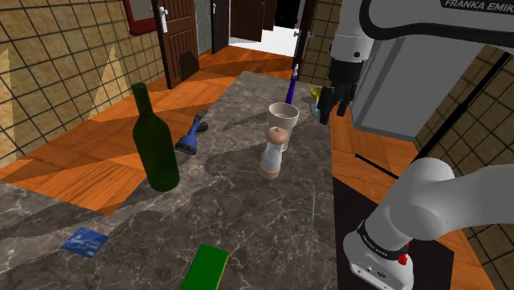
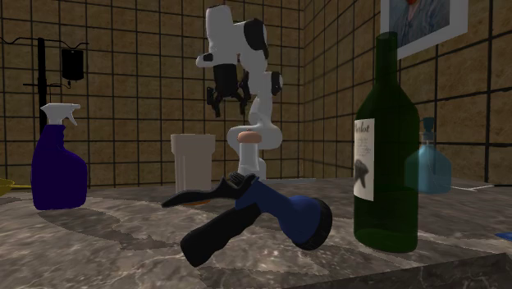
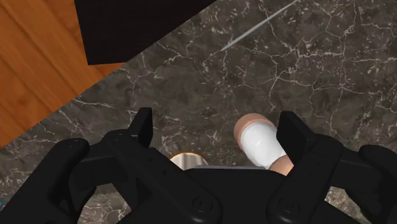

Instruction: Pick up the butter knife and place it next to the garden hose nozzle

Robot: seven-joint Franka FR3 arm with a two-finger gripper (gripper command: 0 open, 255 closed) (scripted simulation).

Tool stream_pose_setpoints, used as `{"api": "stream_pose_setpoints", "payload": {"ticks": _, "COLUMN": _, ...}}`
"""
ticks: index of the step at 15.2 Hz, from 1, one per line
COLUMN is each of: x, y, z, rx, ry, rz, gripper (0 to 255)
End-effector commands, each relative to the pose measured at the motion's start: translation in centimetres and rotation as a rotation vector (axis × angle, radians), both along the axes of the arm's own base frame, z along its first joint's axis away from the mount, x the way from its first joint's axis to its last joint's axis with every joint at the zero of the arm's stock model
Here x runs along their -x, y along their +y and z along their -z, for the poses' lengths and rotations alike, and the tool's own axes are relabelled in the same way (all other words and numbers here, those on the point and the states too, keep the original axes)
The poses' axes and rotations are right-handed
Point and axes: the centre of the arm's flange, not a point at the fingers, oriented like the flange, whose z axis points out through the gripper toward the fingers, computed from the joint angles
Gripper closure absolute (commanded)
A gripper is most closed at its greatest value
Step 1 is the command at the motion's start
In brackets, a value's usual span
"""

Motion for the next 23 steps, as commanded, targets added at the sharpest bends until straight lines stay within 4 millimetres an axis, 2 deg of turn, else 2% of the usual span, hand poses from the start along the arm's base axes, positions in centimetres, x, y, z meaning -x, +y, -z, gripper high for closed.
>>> {"api": "stream_pose_setpoints", "payload": {"ticks": 1, "x": 0.0, "y": 0.0, "z": 0.0, "rx": 0.0, "ry": 0.0, "rz": 0.0, "gripper": 0}}
{"api": "stream_pose_setpoints", "payload": {"ticks": 7, "x": 6.5, "y": 5.0, "z": 3.8, "rx": 0.074, "ry": -0.061, "rz": 0.258, "gripper": 0}}
{"api": "stream_pose_setpoints", "payload": {"ticks": 12, "x": 10.5, "y": 10.1, "z": 7.6, "rx": 0.136, "ry": -0.112, "rz": 0.473, "gripper": 0}}
{"api": "stream_pose_setpoints", "payload": {"ticks": 18, "x": 13.6, "y": 16.9, "z": 12.8, "rx": 0.21, "ry": -0.173, "rz": 0.731, "gripper": 0}}
{"api": "stream_pose_setpoints", "payload": {"ticks": 23, "x": 14.6, "y": 22.6, "z": 17.6, "rx": 0.272, "ry": -0.224, "rz": 0.946, "gripper": 0}}
